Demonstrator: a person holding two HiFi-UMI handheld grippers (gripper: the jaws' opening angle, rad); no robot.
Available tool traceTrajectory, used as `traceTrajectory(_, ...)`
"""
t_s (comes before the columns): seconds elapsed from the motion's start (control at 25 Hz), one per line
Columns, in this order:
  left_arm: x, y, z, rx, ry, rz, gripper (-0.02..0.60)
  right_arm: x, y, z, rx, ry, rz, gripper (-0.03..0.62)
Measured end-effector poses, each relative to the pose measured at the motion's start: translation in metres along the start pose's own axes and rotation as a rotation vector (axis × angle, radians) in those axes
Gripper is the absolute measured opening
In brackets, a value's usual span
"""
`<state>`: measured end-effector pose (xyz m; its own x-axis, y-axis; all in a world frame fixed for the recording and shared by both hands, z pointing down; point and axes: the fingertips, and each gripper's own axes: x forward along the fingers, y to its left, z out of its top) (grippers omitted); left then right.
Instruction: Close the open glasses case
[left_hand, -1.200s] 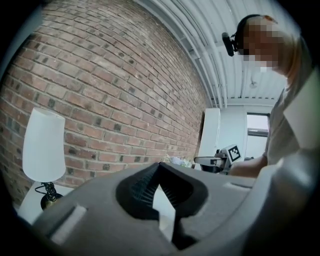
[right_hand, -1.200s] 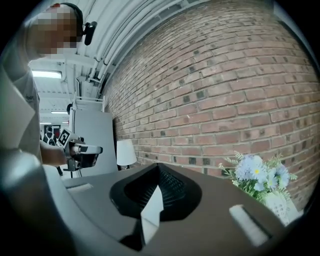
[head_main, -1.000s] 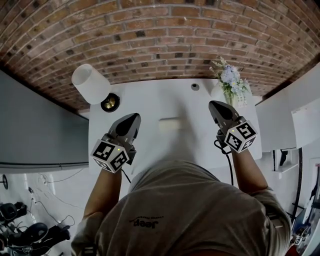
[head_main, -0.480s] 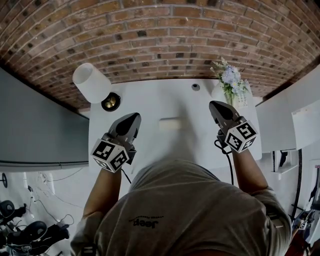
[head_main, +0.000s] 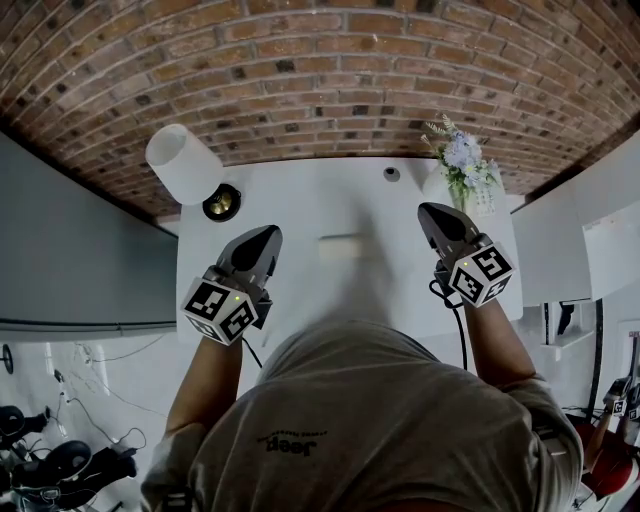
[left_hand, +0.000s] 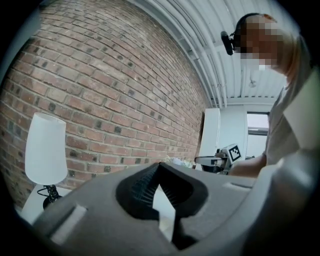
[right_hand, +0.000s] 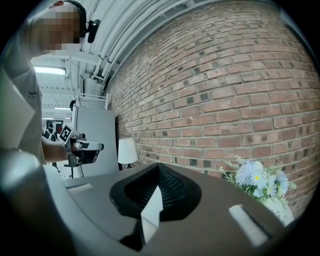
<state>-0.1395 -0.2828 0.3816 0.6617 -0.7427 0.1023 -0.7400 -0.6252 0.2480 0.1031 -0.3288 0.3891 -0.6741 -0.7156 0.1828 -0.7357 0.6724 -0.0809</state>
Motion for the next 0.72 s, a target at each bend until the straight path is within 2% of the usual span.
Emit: traceTrajectory(0.72,-0.0052,-0.0027,-0.0062,-0.009,-0.001,0.005,-0.003,0.0008,0.0077,-0.0063,-0.004,0.007,0.022,0.008)
